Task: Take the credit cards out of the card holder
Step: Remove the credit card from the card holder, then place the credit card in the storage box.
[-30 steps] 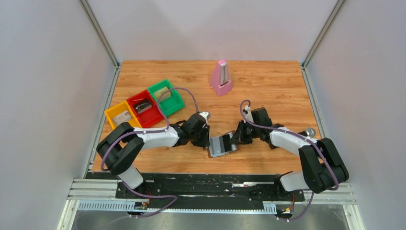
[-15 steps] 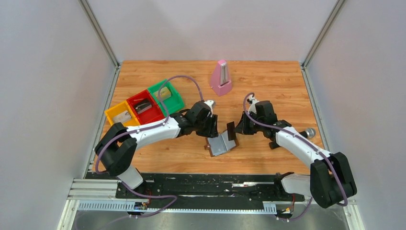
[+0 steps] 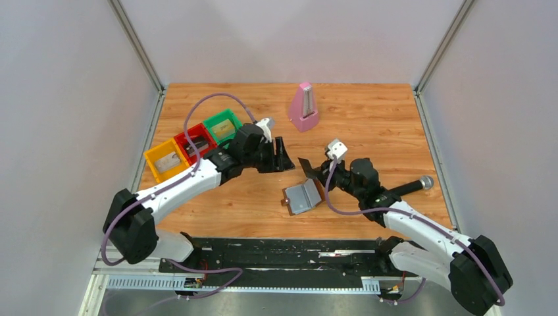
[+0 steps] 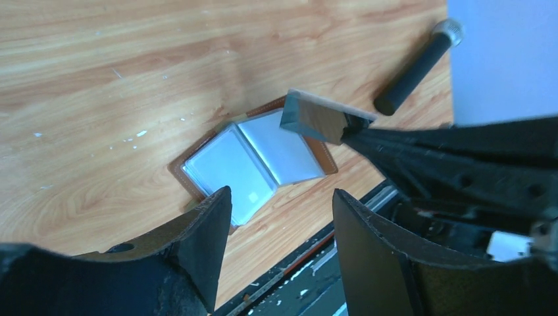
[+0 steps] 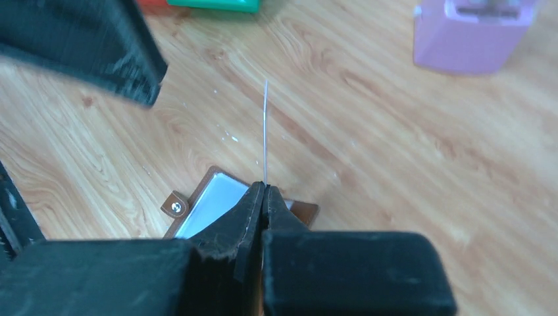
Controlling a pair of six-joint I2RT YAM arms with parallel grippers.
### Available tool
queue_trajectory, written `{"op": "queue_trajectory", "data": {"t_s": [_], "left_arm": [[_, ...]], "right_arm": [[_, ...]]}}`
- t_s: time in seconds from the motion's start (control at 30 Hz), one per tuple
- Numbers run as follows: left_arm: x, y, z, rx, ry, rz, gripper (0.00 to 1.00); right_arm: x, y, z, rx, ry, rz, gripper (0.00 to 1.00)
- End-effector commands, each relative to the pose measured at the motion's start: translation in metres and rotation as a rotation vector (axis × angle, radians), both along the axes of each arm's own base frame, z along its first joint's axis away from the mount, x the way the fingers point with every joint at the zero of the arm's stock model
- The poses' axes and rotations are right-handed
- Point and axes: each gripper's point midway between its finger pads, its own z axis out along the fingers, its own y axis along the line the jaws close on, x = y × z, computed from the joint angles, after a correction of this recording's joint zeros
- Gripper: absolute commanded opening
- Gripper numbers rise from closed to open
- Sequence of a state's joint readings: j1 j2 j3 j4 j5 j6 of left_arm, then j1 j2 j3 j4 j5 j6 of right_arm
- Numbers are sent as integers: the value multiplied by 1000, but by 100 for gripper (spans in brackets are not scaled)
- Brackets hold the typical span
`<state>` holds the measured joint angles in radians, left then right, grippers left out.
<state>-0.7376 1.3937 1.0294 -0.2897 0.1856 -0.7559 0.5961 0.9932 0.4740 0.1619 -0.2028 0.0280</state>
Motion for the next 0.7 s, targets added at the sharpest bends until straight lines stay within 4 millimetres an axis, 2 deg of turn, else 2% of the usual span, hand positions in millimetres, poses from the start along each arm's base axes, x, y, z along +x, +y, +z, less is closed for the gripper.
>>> {"op": "queue_trajectory", "data": {"t_s": [0.0,0.1,0.23,0.47,0.67], "left_arm": [[0,11,33,-129,9,25,67],[-4,23,45,-151,-15,50,71],[-9,31,45,-154,-4,69,73],[-16,25,38,-189,61,51,72],[-21,20,25,-224,110,50,71]], "right_arm": [[3,19,40,-56,-389,89,0],[-6,28,46,-86,-510,121,0],[-20,38,53,-160,-686,133,0],[-24,39,53,-232,-751,85,0],[-29,41,53,-251,-770,90,0]]}}
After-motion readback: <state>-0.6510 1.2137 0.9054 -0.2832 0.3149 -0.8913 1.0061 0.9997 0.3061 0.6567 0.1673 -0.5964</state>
